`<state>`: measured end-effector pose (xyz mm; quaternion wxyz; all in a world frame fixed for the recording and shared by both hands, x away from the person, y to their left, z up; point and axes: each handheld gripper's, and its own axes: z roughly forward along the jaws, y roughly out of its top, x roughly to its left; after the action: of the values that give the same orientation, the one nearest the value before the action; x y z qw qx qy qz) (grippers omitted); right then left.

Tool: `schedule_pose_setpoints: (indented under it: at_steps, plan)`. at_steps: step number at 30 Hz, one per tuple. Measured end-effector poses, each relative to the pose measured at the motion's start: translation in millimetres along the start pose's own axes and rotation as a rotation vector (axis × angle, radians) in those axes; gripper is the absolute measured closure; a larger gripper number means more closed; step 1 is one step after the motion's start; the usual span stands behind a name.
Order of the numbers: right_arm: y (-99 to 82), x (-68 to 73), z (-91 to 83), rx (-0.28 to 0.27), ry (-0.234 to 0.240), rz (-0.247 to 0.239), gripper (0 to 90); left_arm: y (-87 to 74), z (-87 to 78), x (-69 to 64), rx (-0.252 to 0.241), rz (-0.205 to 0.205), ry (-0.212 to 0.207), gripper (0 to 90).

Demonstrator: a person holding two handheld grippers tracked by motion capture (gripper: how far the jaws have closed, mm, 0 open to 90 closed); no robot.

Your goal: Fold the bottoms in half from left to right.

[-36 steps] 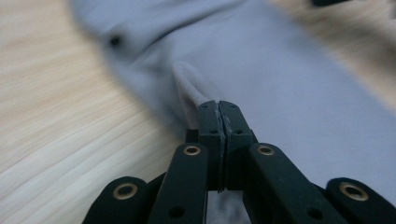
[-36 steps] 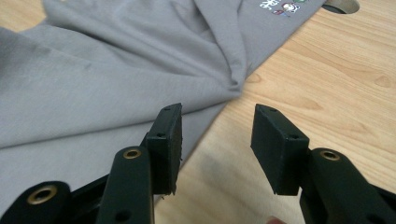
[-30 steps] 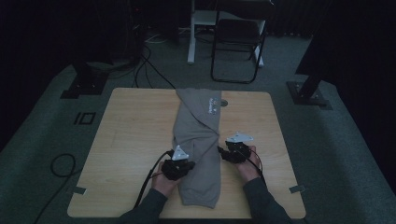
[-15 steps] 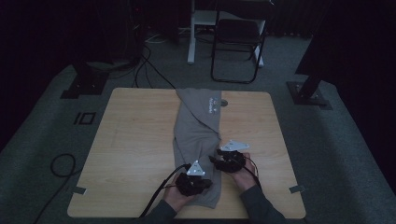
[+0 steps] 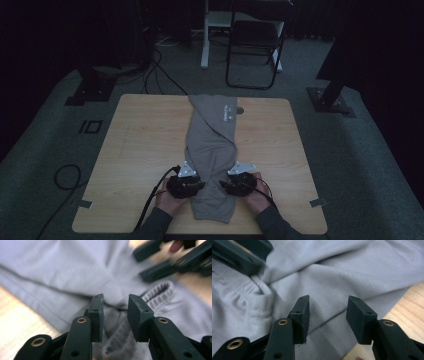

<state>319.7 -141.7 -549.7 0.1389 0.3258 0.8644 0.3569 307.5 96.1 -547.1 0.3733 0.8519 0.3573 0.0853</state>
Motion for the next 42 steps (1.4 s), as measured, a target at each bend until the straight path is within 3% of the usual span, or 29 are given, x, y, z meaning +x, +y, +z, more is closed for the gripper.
schedule_pose_setpoints:
  at_steps: [2,6,13,18,21,25,30,35,42]
  plan:
    - [2.2,-3.7,2.2,-0.001,-0.017,0.001,53.8,2.6,5.1,2.0,-0.009,-0.01,-0.011,66.7]
    - [6.4,-17.1,8.1,-0.015,-0.043,0.012,53.8,12.8,14.3,6.3,-0.009,0.012,0.012,66.5]
    - [15.2,-46.2,20.5,-0.04,-0.07,0.068,53.7,31.6,32.1,23.3,-0.036,-0.023,0.056,67.6]
    - [21.5,-58.5,28.3,-0.052,-0.097,0.1,54.0,42.6,41.4,35.5,-0.047,-0.045,0.085,66.7]
    - [23.9,-60.5,30.4,-0.05,-0.101,0.109,53.9,46.2,41.4,41.3,-0.041,-0.075,0.089,62.6]
    - [22.3,-58.5,25.8,-0.036,-0.095,0.116,53.7,40.3,24.9,44.3,-0.087,-0.122,0.062,60.5]
    - [16.2,-55.5,16.4,-0.042,-0.088,0.105,53.6,29.1,4.0,48.1,-0.119,-0.131,0.063,60.4]
    - [14.6,-55.9,10.8,-0.053,-0.078,0.121,53.6,20.7,2.7,52.6,-0.114,-0.144,0.061,60.1]
    - [15.6,-44.5,-2.5,-0.105,-0.024,0.114,53.7,16.4,-7.8,48.7,-0.124,-0.105,0.044,57.3]
